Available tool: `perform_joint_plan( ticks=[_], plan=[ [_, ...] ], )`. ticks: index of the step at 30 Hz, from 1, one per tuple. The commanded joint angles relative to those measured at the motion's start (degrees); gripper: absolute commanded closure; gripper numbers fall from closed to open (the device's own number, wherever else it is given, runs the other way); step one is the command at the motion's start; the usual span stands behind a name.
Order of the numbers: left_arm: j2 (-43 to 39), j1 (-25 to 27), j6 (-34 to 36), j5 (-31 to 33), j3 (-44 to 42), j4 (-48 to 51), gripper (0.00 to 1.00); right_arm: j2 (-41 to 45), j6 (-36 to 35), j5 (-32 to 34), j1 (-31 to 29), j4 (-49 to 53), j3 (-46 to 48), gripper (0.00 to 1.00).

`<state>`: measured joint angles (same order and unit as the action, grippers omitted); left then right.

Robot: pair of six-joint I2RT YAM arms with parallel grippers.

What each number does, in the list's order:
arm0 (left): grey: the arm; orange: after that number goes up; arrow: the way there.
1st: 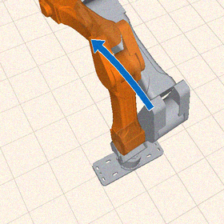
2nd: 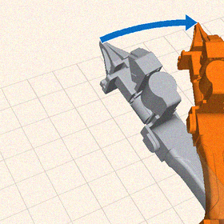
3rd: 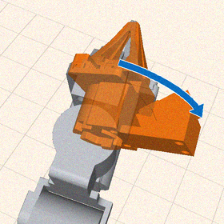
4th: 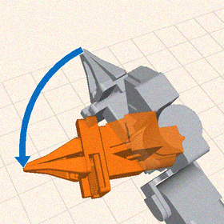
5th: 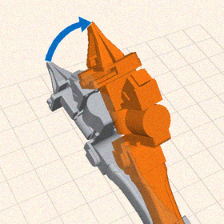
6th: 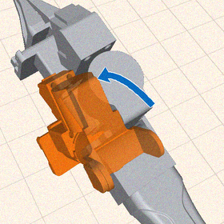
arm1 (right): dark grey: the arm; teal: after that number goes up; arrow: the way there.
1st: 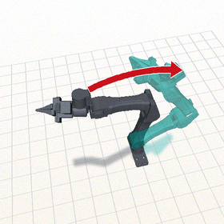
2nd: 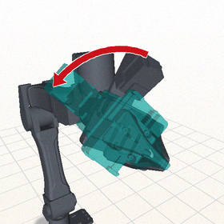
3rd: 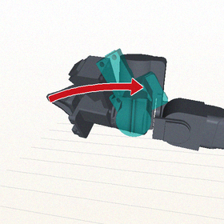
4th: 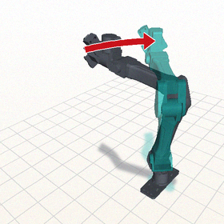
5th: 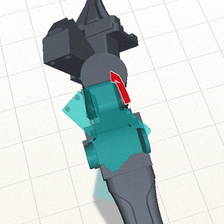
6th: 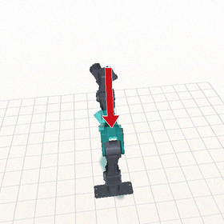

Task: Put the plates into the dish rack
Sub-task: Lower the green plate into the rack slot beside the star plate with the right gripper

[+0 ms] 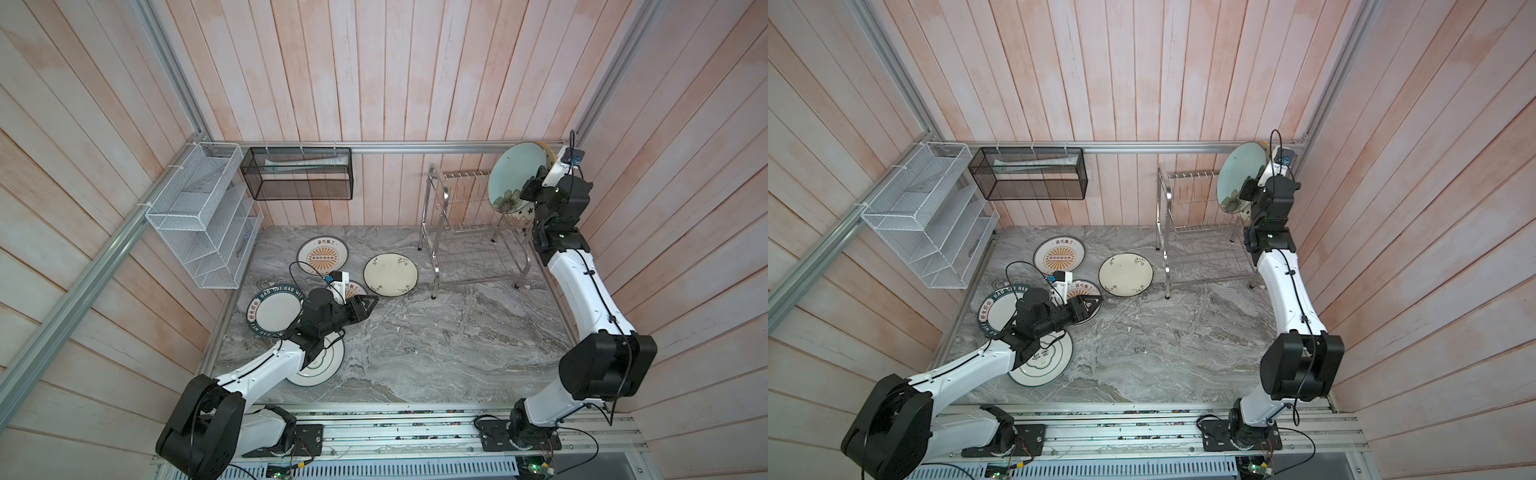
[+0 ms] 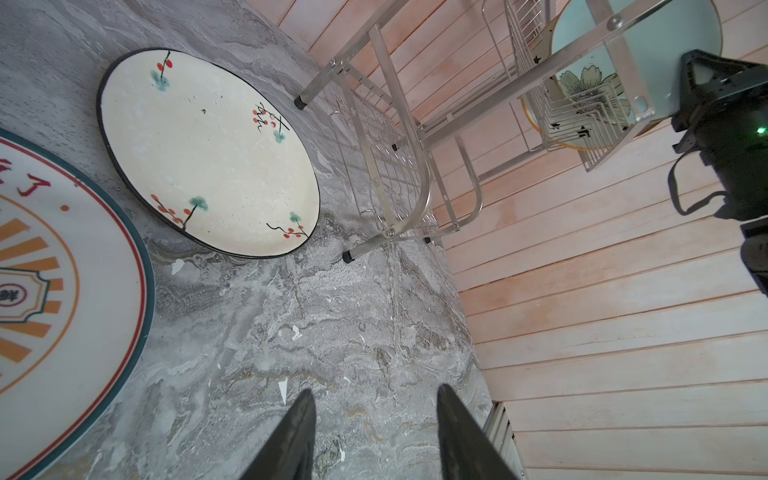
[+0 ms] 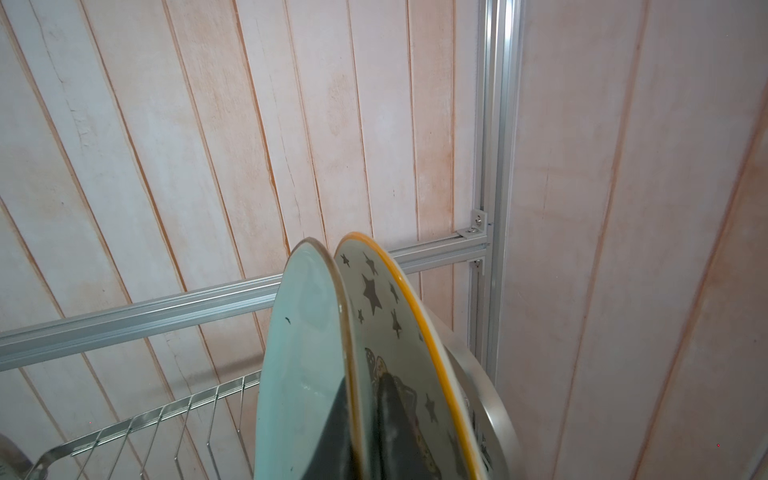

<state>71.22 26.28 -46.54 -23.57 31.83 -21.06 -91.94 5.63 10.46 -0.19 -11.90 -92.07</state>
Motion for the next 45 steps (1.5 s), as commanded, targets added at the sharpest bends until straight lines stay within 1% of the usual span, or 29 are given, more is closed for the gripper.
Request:
perform_joint_plan(
  ticks=[1, 12, 17, 23, 32, 45],
  plan=[
    [-0.64, 0.15, 0.75, 0.46, -0.16, -1.44, 0.51, 1.26, -3.98, 2.76, -0.73, -6.0, -4.85, 1.0],
    [-0.14, 0.13, 0.84, 0.53, 0.1, -1.35, 0.52, -1.04, -7.14, 3.21, -1.5, -5.23, -6.58, 1.0],
    [0.32, 0.11, 1.1, 0.53, 0.5, -1.31, 0.52, -1.87, -12.18, 5.65, -3.49, -6.61, -6.65, 1.0],
    [1.11, 0.13, 1.28, 0.37, 0.88, -1.35, 0.52, -3.53, -16.29, 7.44, -4.62, -6.8, -8.68, 1.0],
    [1.66, 0.15, 1.46, 0.46, 1.44, -1.44, 0.52, -4.92, -19.01, 7.75, -5.12, -7.3, -11.41, 1.0],
    [1.73, 0.05, 1.46, 0.8, 1.18, -1.77, 0.52, -5.57, -27.9, 7.96, -5.28, -5.99, -13.4, 1.0]
  ],
)
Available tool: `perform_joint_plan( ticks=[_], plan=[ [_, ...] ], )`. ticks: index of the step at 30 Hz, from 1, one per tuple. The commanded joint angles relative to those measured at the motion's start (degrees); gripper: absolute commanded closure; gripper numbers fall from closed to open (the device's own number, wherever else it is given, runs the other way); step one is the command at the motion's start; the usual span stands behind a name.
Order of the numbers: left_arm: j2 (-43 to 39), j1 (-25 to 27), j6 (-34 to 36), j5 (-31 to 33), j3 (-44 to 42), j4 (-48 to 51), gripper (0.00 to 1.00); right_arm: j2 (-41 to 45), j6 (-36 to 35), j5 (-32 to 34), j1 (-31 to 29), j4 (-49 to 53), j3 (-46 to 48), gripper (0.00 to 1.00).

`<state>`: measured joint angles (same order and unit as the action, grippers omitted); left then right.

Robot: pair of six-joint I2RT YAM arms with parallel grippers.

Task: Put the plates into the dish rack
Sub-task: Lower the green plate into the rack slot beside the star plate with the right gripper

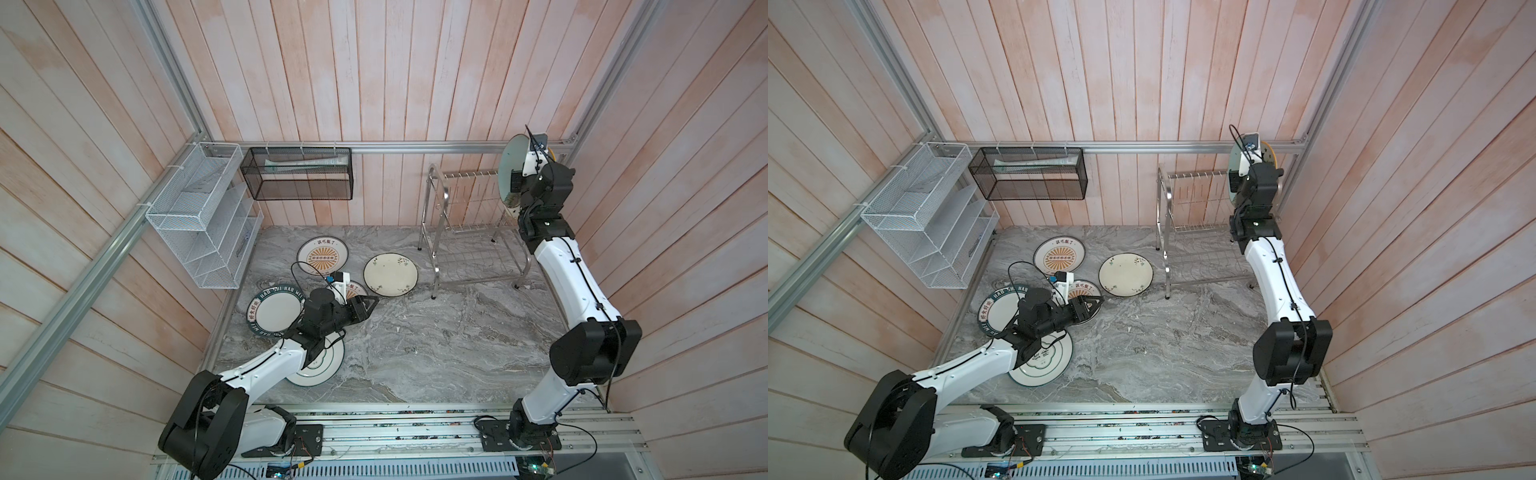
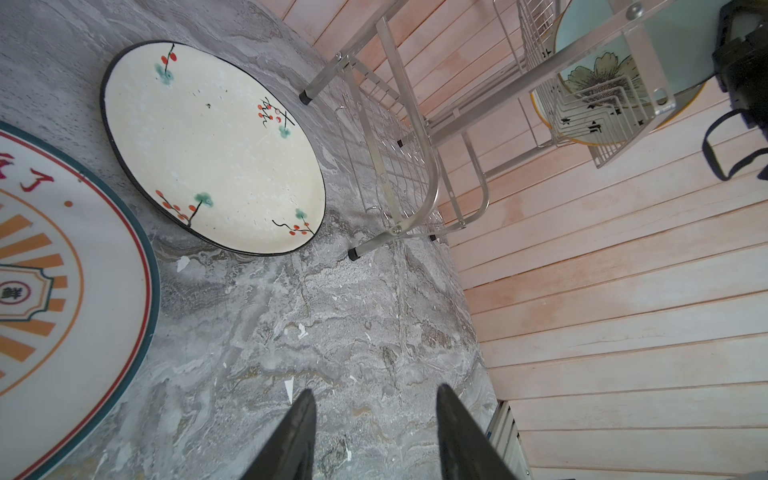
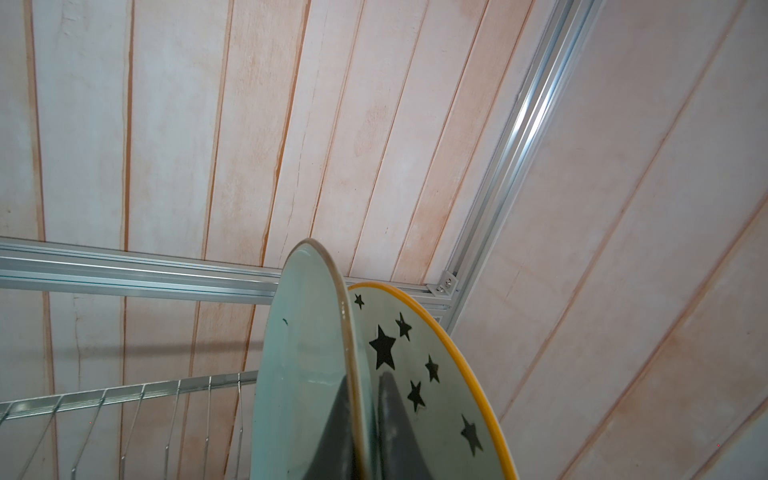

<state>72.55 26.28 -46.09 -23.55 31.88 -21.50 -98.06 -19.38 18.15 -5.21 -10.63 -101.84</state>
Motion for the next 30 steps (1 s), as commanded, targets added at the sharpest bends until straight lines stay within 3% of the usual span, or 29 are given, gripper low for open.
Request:
perform_joint_plan(
  ticks=[1, 15, 30],
  plan=[
    [0.44, 0.04, 1.0, 0.79, 1.09, -1.36, 0.52, 0.57, -3.47, -0.1, -0.25, -7.0, -3.79, 1.0],
    [0.22, 0.07, 0.74, 0.94, 0.74, -1.62, 0.52, 1.26, -7.47, -2.84, -0.17, -4.31, -2.57, 1.0],
    [0.06, 0.07, 0.47, 0.87, 0.59, -1.76, 0.53, 4.25, -6.65, -7.21, 1.32, -2.47, 1.87, 1.0]
  ],
)
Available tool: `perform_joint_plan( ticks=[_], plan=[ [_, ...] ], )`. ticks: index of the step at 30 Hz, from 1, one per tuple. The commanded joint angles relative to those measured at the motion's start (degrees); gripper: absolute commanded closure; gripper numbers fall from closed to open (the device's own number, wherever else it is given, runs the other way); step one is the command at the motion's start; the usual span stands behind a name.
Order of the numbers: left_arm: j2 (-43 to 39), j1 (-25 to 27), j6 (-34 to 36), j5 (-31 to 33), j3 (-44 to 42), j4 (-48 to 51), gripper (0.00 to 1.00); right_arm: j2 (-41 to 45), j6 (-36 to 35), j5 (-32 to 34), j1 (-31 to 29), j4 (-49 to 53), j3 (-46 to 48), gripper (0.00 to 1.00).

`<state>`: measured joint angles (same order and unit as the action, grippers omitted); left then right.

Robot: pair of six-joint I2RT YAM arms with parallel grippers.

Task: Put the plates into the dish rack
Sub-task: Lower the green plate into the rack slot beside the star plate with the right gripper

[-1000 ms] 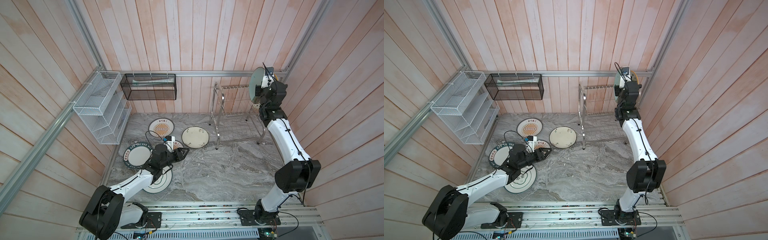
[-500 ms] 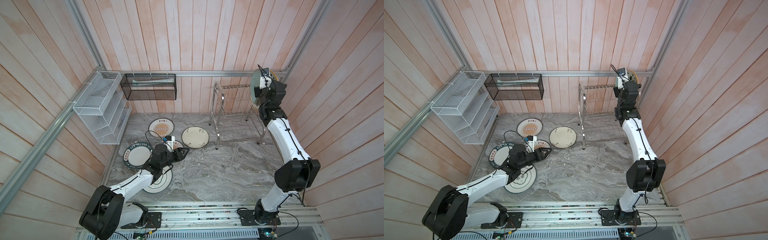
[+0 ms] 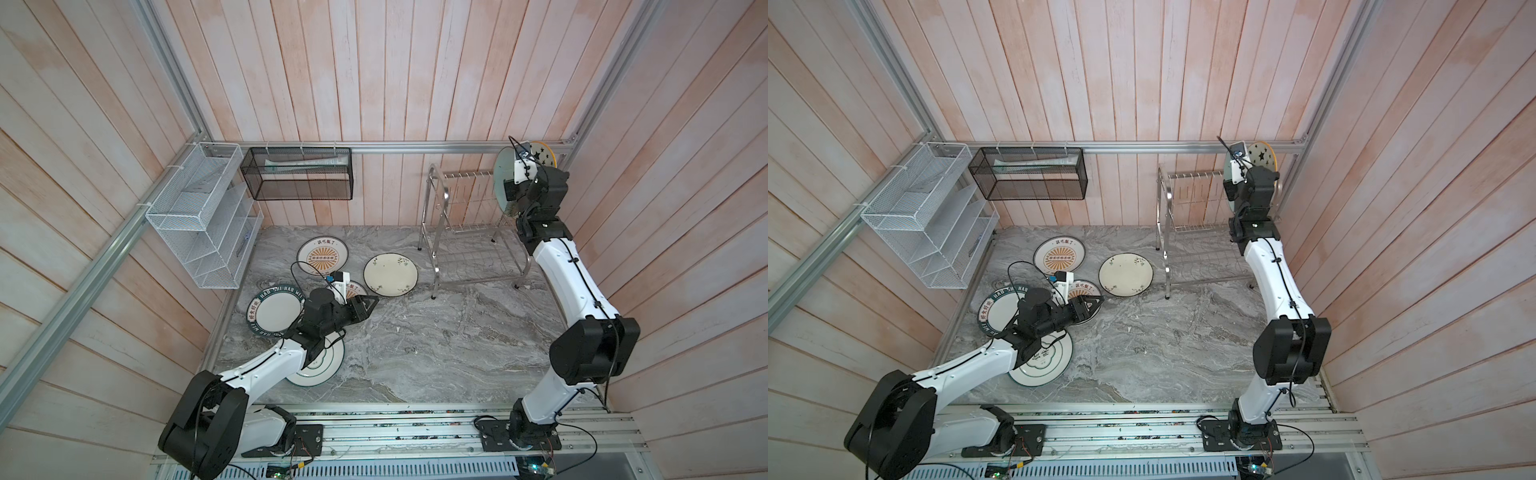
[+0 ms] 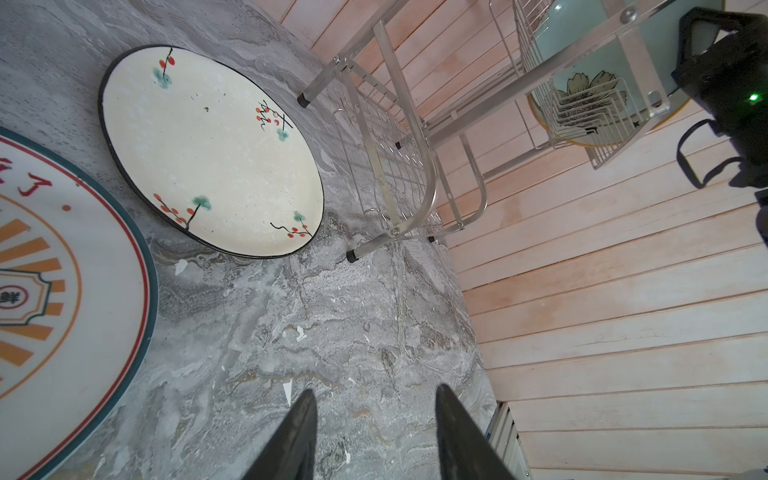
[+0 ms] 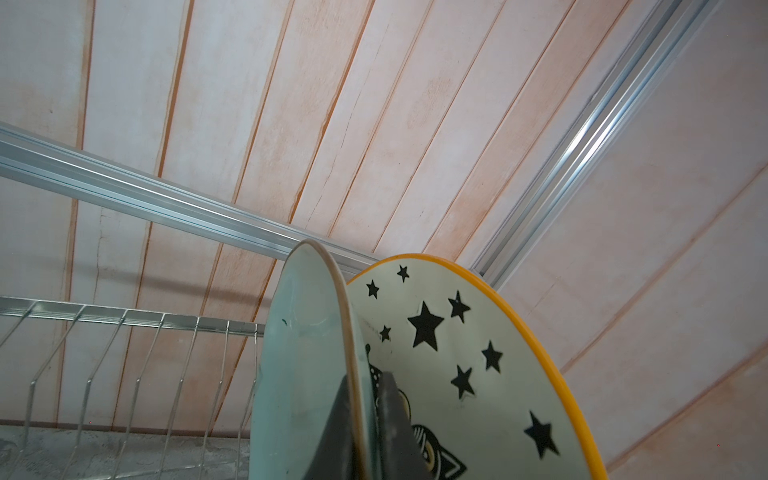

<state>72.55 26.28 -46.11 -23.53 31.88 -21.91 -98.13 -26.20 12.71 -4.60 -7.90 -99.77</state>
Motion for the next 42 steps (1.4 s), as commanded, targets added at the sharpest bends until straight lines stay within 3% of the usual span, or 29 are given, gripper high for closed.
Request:
perform_joint_plan(
  ticks=[1, 13, 42],
  plan=[
    [0.11, 0.2, 0.49, 0.85, 0.64, -1.37, 0.53, 4.51, 0.47, -2.27, 0.95, -4.74, -0.06, 1.0],
    [0.19, 0.04, 0.05, 0.56, 0.64, -1.64, 0.53, 6.41, 4.77, -8.79, 4.51, -0.13, 0.64, 1.0],
    [0.29, 0.15, 0.05, 0.53, 1.24, -0.95, 0.53, 0.1, 10.02, -5.69, 4.71, 6.85, -7.36, 1.0]
  ],
)
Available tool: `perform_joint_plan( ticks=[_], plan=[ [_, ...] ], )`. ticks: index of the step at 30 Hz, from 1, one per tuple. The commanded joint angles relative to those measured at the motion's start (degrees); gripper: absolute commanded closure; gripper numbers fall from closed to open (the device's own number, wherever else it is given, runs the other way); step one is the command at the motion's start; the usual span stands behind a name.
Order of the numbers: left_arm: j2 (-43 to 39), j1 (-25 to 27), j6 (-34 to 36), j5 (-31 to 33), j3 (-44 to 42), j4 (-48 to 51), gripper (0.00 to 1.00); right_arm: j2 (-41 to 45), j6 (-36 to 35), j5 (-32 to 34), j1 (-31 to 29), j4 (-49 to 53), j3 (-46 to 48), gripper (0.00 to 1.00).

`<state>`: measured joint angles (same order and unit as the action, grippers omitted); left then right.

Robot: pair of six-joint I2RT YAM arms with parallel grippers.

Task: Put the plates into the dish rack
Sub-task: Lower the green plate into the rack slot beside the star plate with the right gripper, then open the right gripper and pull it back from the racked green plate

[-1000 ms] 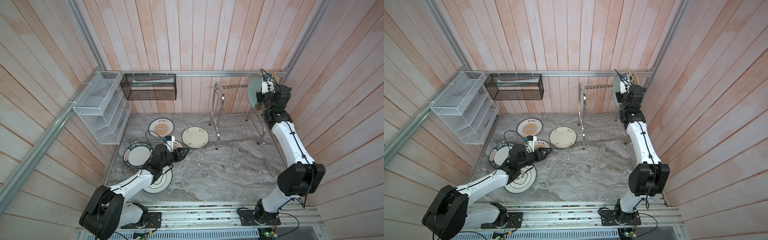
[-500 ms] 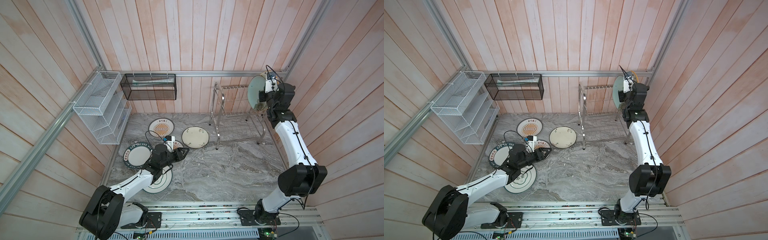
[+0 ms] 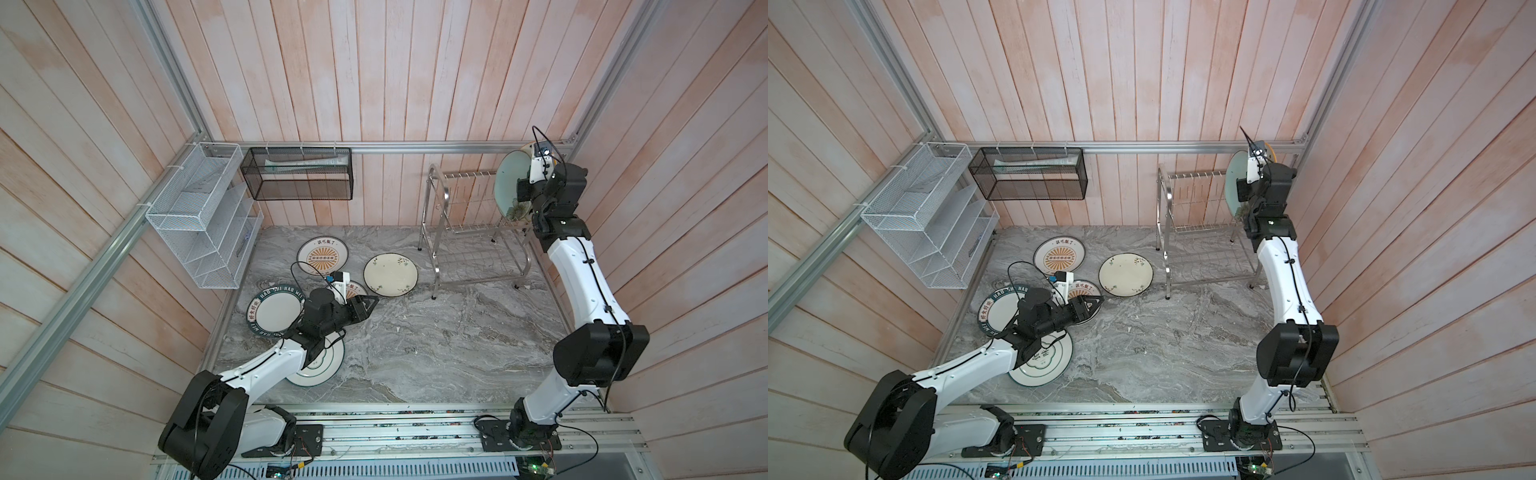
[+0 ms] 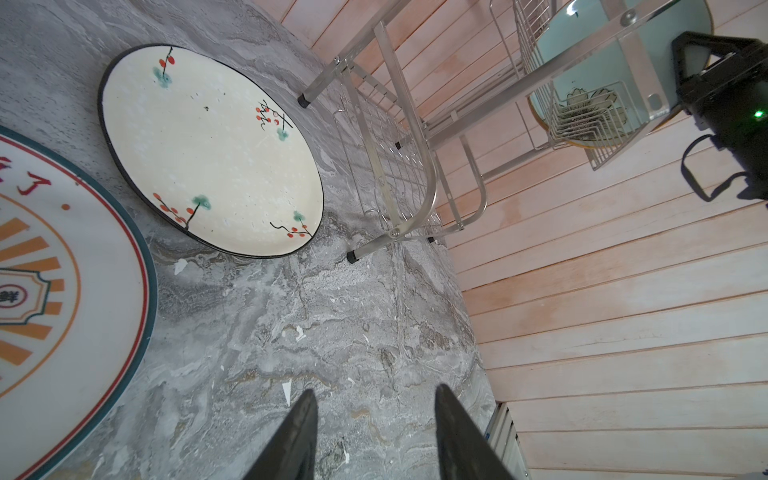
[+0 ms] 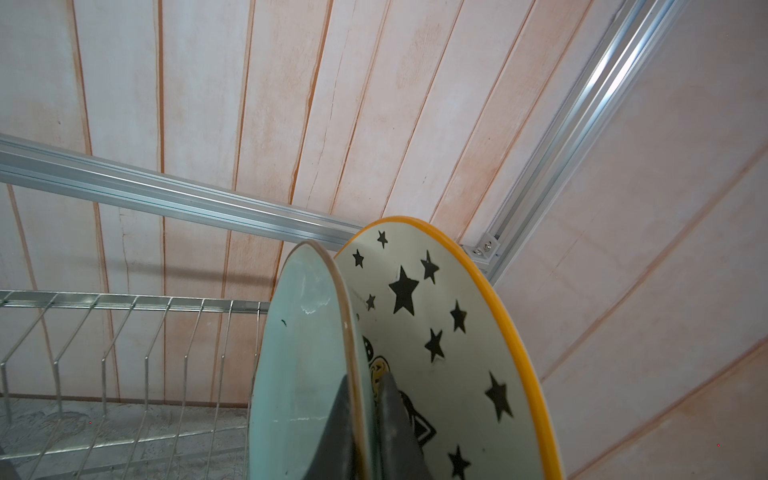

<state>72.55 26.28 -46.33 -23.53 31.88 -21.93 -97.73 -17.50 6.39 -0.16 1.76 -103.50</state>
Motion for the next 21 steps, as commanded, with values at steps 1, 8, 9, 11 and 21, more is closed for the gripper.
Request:
perform_joint_plan(
  ticks=[1, 8, 9, 11, 21],
  plan=[
    [0.28, 0.12, 0.27, 0.58, 1.37, -0.84, 0.53, -0.49, 1.34, 0.48, 0.35, -2.66, -3.76, 0.96],
    [0.92, 0.17, 0.71, 0.23, 2.15, 0.23, 0.53, -0.12, 2.15, 1.17, 0.18, -2.55, -3.18, 0.71],
    [0.93, 0.15, 0.78, 0.22, 2.23, 0.22, 0.53, 0.2, 2.26, 1.14, 0.25, -2.81, -2.79, 0.68],
    [1.0, 0.13, 0.8, 0.15, 2.3, 0.22, 0.53, 1.04, 2.3, 1.57, 0.22, -3.68, -1.65, 0.64],
    [0.79, 0.13, 0.94, -0.05, 2.43, 0.16, 0.53, 5.32, 6.05, 2.75, 0.27, -6.41, 2.37, 0.55]
  ],
)
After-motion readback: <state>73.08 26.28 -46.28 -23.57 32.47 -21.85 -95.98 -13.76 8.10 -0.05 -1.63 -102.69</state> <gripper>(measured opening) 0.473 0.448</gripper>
